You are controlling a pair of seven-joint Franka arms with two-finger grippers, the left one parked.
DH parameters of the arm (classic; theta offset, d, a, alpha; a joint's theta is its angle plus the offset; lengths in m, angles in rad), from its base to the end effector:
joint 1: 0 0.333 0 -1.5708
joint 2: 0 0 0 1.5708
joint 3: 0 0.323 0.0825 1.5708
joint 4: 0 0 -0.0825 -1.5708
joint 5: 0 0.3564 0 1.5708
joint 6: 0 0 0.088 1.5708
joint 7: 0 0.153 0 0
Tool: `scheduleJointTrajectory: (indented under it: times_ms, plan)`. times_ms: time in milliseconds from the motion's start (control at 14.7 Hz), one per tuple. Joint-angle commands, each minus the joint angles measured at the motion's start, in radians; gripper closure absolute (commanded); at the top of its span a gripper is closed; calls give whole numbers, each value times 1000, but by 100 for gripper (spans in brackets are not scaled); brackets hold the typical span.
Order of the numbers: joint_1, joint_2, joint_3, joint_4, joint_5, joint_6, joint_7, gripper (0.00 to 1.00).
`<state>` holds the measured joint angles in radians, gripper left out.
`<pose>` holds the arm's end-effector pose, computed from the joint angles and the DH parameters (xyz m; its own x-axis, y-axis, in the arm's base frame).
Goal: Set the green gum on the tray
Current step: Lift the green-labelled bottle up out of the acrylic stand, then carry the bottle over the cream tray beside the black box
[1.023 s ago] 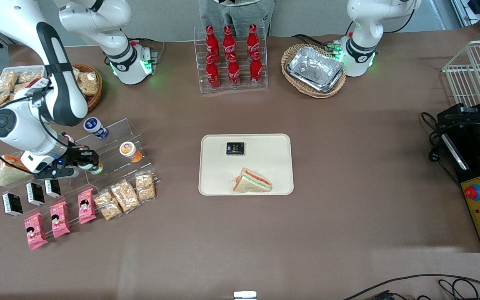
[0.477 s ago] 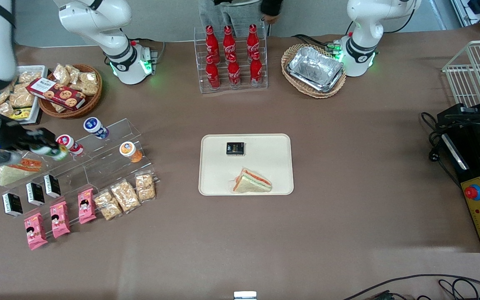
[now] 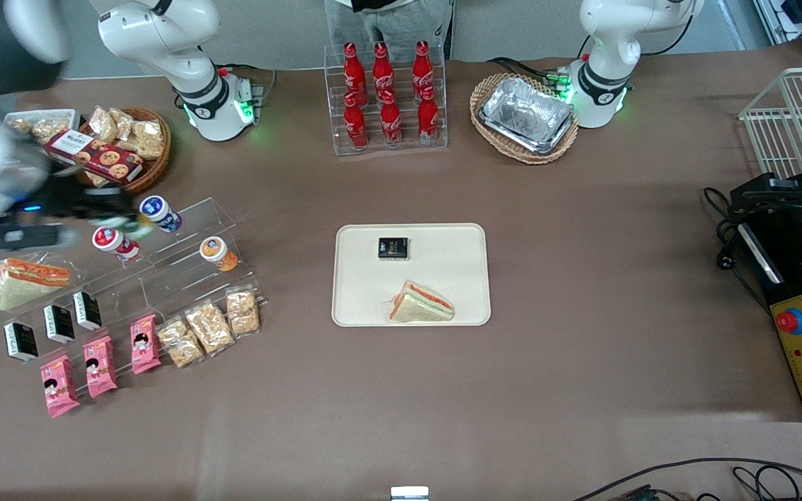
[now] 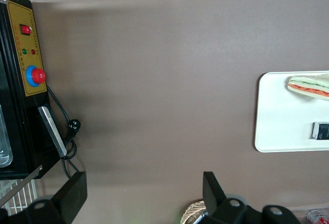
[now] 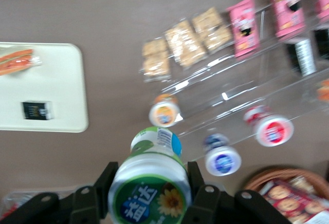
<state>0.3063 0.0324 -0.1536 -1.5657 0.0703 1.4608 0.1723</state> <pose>0.5097 0.0911 0.5628 0.9893 -0.0138 -0.1454 -0.0199 -0.9990 -0.0410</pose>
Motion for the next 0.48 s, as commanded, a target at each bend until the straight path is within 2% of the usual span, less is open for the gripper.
scheduleJointTrajectory:
  times_ms: [0, 68, 136, 409]
  plan:
    - [127, 40, 45, -29, 29, 31, 260, 47]
    - [163, 34, 45, -98, 67, 97, 319, 48]
    - [200, 21, 48, -175, 78, 172, 367, 48]
    - [393, -20, 51, -507, 79, 569, 567, 49]
